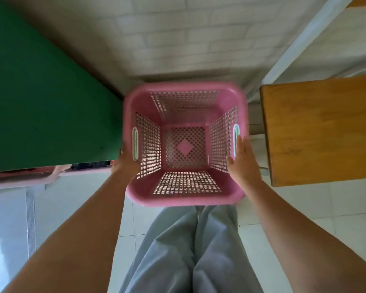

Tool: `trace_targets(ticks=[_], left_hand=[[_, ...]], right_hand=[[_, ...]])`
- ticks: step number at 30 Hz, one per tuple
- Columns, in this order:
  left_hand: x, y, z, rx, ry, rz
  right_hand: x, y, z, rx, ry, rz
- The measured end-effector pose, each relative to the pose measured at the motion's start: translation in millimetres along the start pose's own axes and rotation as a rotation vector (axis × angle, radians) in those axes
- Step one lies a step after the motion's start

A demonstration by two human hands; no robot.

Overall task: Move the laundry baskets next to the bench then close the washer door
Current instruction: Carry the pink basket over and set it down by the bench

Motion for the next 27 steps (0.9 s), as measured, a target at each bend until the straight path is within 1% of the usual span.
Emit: trace_targets(ticks=[3, 7, 11, 13, 15, 21, 24, 27], left_hand=[[-11, -18, -6, -0.006, 0.080, 0.060], [-43, -57, -18, -0.058, 0.098, 0.283], [-80, -98, -25, -0.046, 0.219, 0.399], [-103, -123, -31, -0.072, 0.283, 0.478], [-127, -146, -33, -0.089, 0.334, 0.555], [-212, -222, -17, -0.110, 0.415, 0.739], [-267, -274, 6, -0.127, 0.426, 0.850], [-320, -333, 38, -0.108, 0.435, 0.946]], right_hand=[[2, -19, -12, -0.016, -0.054, -0.011], [-6, -51, -40, -0.016, -0.096, -0.054], [-30, -85, -74, -0.019, -0.144, -0.018], [-48, -101, -92, -0.006, -0.125, 0.027], [-68, -117, -110, 0.001, -0.105, 0.069], [-147, -167, -173, -0.065, -0.067, 0.176], [-204, -199, -207, -0.106, -0.049, 0.230], [-268, -235, -236, -0.155, -0.024, 0.297]])
Point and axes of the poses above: each hand's wrist, its own y-axis towards the middle knuckle, its own z-axis out of the palm, x = y × z, the point moved 7 cm from there along y, towards the middle knuckle, and after that the axes turned 6 degrees about -x, right-handed, at the moved point
